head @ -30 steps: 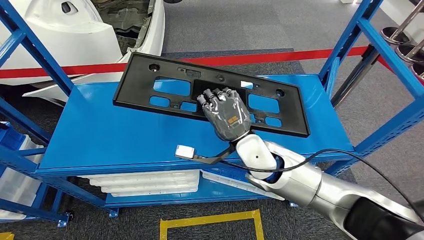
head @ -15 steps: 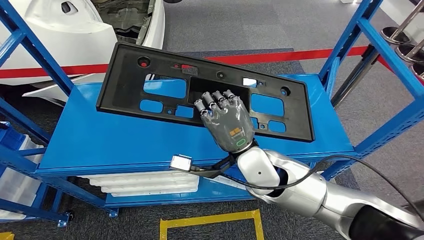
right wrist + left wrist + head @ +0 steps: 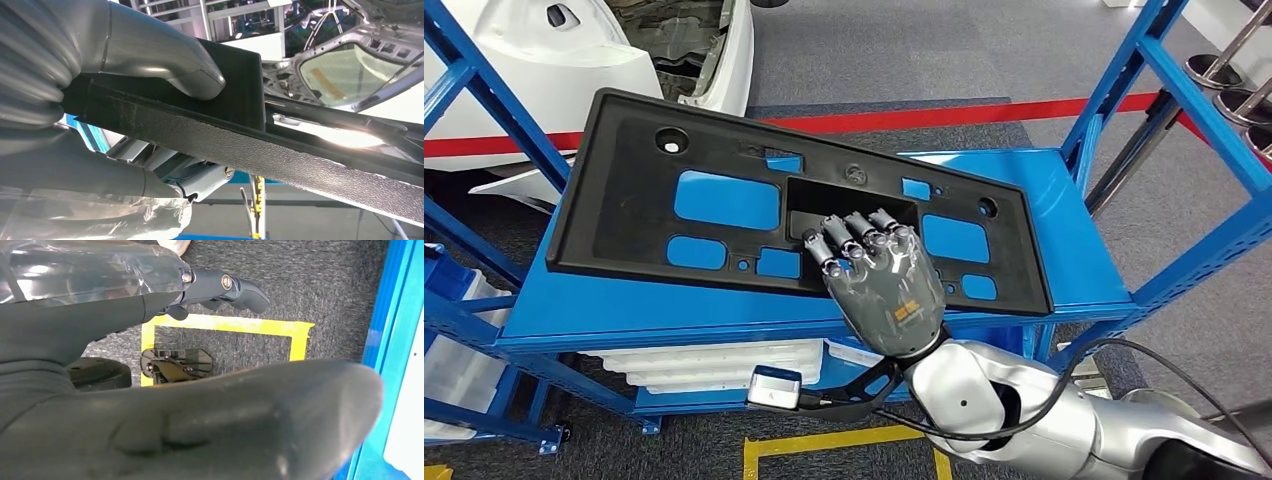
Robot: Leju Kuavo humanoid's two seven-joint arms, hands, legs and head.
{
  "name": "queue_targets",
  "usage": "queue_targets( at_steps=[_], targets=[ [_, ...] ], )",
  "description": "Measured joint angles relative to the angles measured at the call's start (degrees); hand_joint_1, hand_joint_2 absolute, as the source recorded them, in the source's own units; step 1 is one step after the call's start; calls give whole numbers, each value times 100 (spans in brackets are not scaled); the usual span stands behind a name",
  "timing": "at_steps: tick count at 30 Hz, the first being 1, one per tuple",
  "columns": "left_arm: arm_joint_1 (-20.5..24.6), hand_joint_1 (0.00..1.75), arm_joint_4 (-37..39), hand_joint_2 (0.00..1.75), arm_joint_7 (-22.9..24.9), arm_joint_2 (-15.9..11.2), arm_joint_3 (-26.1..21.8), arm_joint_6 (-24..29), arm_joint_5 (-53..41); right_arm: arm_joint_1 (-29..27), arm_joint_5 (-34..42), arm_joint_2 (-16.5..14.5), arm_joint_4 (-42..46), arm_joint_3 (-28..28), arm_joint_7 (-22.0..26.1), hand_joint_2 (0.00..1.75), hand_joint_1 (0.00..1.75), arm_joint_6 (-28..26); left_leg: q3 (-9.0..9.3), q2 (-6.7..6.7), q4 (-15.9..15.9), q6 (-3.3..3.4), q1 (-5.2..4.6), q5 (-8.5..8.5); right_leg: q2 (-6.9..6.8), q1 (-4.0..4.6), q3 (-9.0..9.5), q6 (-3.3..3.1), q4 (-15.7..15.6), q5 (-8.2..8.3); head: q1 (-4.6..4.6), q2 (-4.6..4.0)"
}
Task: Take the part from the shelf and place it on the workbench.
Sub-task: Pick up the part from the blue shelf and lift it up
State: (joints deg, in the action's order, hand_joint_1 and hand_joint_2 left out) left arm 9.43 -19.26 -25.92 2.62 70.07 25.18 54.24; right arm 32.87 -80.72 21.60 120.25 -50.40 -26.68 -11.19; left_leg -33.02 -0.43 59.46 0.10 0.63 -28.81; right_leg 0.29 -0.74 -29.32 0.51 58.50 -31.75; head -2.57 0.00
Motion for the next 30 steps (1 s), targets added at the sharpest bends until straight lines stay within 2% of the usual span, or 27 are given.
queue_targets(
  at_steps=[10, 14, 30],
  targets=[
    [58, 0, 0, 0, -4, 3, 0, -72, -163, 521, 0, 38, 280, -584, -361, 175, 175, 524, 0, 0, 0, 0, 0, 0, 1, 0, -1, 0, 0, 0, -1, 0],
    [54, 0, 0, 175, -88, 2, 0, -203, -202, 661, 0, 43, 316, -800, -382, 175, 175, 669, 0, 0, 0, 0, 0, 0, 0, 0, 0, 0, 0, 0, 0, 0],
    [34, 0, 0, 175, -156, 1, -9, -299, -151, 849, 0, 45, 392, -1254, -343, 175, 175, 774, 0, 0, 0, 0, 0, 0, 0, 0, 0, 0, 0, 0, -1, 0]
  ],
)
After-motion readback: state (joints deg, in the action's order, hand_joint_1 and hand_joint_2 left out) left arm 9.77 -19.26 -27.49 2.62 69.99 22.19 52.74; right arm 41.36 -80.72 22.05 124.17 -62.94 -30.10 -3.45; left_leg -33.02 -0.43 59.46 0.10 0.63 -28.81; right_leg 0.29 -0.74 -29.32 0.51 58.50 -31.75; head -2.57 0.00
